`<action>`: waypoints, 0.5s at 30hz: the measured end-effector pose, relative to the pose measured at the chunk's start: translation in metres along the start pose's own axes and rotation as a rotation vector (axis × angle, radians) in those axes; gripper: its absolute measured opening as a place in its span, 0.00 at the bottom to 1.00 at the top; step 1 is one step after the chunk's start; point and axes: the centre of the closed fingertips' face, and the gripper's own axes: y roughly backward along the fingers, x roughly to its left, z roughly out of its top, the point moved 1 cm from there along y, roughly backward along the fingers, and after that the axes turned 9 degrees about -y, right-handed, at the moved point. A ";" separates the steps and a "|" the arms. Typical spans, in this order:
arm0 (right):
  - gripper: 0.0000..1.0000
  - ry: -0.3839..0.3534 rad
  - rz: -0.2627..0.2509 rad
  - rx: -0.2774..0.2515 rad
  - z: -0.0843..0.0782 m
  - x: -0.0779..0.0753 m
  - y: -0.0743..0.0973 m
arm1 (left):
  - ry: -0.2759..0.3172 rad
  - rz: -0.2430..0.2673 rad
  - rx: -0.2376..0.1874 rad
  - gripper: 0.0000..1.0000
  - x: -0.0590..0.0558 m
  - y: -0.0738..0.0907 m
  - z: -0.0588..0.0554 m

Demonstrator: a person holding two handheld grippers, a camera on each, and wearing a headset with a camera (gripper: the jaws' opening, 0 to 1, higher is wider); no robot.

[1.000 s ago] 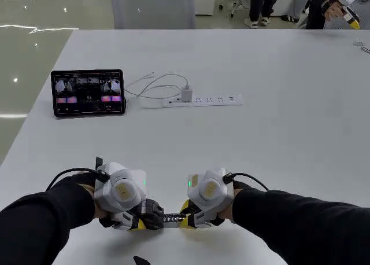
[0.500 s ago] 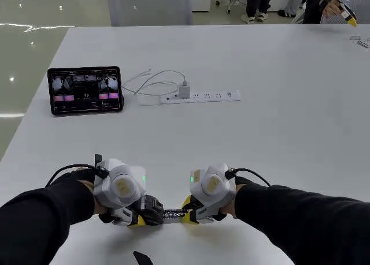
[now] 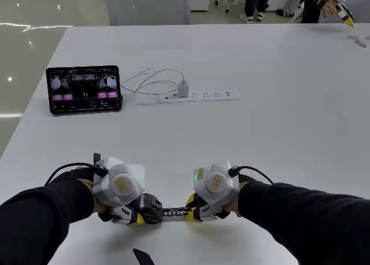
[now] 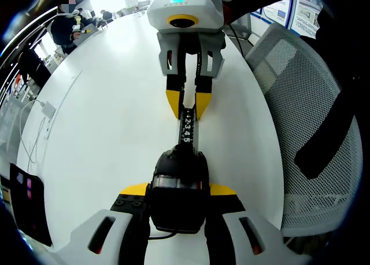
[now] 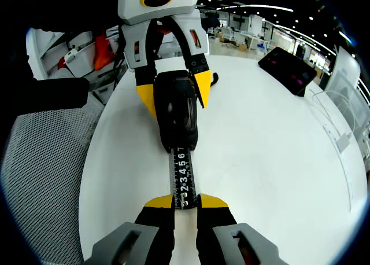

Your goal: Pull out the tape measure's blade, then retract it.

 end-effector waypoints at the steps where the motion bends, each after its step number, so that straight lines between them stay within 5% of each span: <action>1: 0.09 0.000 0.000 0.001 0.000 0.000 0.000 | 0.000 0.000 0.000 0.30 0.000 0.000 0.000; 15: 0.09 0.000 -0.001 0.007 -0.005 -0.002 0.005 | 0.002 0.001 -0.003 0.30 0.000 0.000 0.000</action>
